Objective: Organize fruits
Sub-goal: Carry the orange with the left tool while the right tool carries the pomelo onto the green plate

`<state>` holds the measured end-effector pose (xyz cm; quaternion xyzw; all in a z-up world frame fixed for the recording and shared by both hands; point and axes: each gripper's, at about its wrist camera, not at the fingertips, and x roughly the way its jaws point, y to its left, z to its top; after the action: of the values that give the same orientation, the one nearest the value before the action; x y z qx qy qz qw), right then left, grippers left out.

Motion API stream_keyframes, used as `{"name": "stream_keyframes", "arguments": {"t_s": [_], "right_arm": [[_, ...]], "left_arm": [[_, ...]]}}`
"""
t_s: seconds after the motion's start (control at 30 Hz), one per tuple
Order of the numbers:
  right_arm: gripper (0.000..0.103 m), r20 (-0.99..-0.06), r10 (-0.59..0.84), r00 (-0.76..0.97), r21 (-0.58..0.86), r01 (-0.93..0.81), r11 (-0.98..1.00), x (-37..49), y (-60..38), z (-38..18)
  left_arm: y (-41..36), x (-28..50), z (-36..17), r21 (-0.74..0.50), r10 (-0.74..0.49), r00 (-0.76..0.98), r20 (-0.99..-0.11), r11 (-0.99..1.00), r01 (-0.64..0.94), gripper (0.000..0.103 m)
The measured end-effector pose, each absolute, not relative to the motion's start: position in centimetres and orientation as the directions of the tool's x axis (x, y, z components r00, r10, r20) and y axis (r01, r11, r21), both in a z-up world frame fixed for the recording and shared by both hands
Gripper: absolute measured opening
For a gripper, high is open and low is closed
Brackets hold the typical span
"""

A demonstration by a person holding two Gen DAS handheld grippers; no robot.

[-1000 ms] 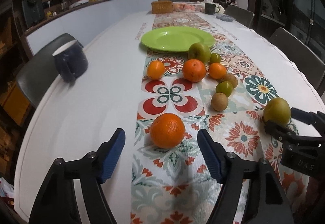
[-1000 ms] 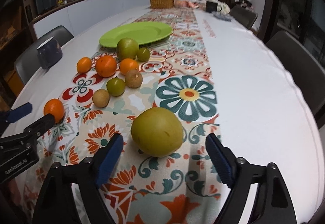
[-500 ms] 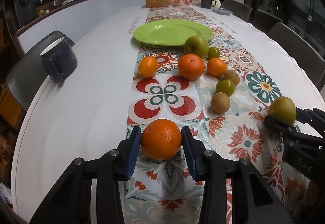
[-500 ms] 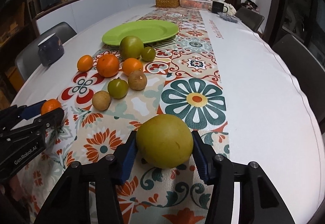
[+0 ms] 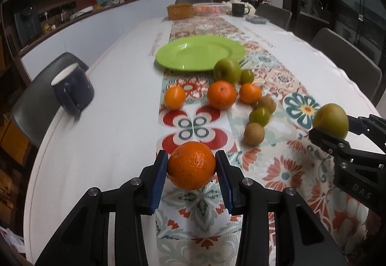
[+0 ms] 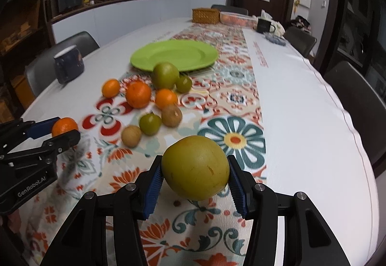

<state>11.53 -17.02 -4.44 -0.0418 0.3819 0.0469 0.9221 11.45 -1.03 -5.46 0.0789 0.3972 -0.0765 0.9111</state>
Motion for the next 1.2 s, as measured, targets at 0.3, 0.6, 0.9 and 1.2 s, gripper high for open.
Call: {"name": "stream_keyframes", "arguments": {"t_s": [0.3,0.6,0.9,1.2], "right_arm": [[0.052,-0.672,0.124,0.730,-0.011,-0.178,0.984,14.4,-16.2,-1.2],[0.052,-0.639,0.154,0.754,0.002,-0.199,0.980,20.1,-16.0,1.8],[0.052,-0.666,0.170,0.726,-0.005,-0.233,0.973,26.9,-15.5,2.1],[0.052,-0.731,0.203,0.652,0.021,-0.275,0.961,33.4,-14.7,-1.2]], "left_arm": [[-1.0,13.6,-2.2,0.061,-0.117,0.708,-0.697,0.973,0.221,0.040],[-1.3,18.8,0.7,0.046,-0.152,0.736,-0.660,0.969,0.241,0.040],[-1.7,25.7,0.7,0.030,-0.176,0.714,-0.678,0.963,0.266,0.040],[-1.5,31.6,-2.0,-0.002,-0.195,0.653,-0.732,0.959,0.284,0.040]]}}
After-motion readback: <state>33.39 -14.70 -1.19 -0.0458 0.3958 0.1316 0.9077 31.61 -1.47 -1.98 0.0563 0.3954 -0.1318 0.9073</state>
